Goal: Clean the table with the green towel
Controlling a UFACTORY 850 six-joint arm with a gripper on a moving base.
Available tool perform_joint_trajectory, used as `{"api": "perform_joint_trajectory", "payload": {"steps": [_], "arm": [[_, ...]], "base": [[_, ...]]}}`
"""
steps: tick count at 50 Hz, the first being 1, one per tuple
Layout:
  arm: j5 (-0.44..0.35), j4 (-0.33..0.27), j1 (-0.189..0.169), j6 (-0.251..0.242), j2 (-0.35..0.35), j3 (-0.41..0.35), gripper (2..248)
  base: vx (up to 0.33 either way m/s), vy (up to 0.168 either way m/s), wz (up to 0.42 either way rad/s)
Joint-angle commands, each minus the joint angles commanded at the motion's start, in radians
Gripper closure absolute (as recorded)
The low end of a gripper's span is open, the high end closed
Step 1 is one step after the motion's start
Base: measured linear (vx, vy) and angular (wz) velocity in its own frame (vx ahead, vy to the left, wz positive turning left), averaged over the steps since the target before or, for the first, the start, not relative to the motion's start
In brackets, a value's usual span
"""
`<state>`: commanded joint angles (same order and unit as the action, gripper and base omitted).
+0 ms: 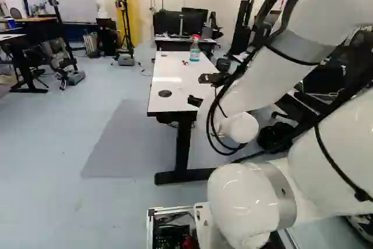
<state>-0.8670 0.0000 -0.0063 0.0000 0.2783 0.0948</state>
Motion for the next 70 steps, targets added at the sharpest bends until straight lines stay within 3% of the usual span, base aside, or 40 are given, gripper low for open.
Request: {"api": "perform_joint_trajectory", "payload": {"steps": [1,43,70], "arm": [[0.0,0.0,-0.017,0.0,0.007,0.007,3],[0.005,0.0,-0.151,0.0,0.025,0.097,3],[0.138,0.0,-0.224,0.0,-0.016,0.197,3]], "base": [[0.0,0.0,0.0],[0.0,0.0,0.0],[0.0,0.0,0.0]]}}
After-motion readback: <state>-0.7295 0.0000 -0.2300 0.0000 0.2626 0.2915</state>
